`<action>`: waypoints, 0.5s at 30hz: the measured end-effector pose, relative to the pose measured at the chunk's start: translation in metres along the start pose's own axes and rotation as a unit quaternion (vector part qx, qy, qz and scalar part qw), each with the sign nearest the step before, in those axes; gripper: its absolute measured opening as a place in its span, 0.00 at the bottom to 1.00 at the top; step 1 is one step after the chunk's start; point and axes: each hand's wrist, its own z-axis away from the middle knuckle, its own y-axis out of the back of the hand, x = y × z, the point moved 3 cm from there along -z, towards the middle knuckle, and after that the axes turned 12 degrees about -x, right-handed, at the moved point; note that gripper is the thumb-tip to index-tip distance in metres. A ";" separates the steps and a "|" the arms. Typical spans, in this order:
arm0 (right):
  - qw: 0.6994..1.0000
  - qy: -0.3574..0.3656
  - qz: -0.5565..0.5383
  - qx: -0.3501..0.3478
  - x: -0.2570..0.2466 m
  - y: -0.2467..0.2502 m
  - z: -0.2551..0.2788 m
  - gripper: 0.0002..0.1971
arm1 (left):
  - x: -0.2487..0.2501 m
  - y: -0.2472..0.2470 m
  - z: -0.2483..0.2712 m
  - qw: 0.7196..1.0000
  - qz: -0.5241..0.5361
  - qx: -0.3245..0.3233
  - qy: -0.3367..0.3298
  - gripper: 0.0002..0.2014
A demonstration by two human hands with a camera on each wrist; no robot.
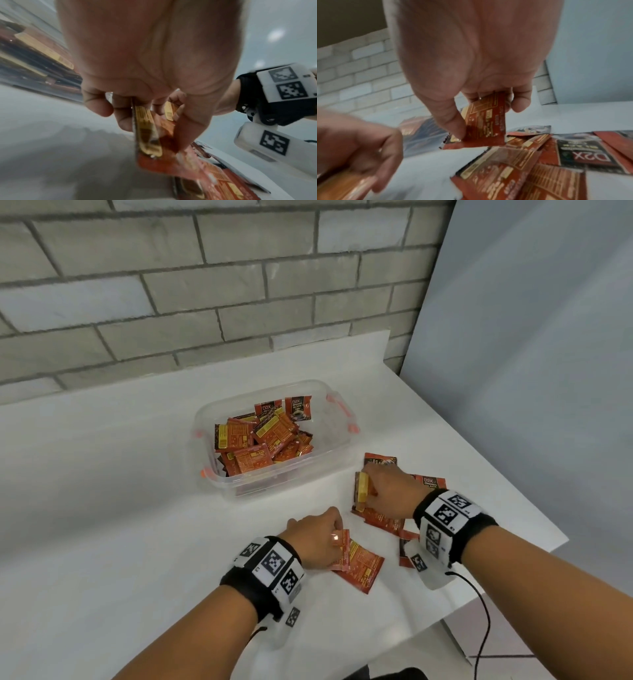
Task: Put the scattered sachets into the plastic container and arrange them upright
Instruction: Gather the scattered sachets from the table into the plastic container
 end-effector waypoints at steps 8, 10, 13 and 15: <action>0.993 -0.080 0.072 -0.040 0.022 -0.021 0.007 0.31 | 0.018 -0.026 -0.013 0.988 -0.151 -0.025 -0.029 0.34; 0.994 -0.082 0.074 -0.024 0.022 -0.024 0.005 0.33 | 0.018 -0.026 -0.014 0.986 -0.162 -0.004 -0.032 0.32; 0.995 -0.076 0.060 0.003 0.018 -0.023 0.005 0.32 | 0.018 -0.024 -0.015 0.985 -0.170 0.021 -0.027 0.31; 0.997 -0.077 0.025 0.004 0.016 -0.021 0.006 0.28 | 0.019 -0.023 -0.016 0.985 -0.168 0.025 -0.028 0.31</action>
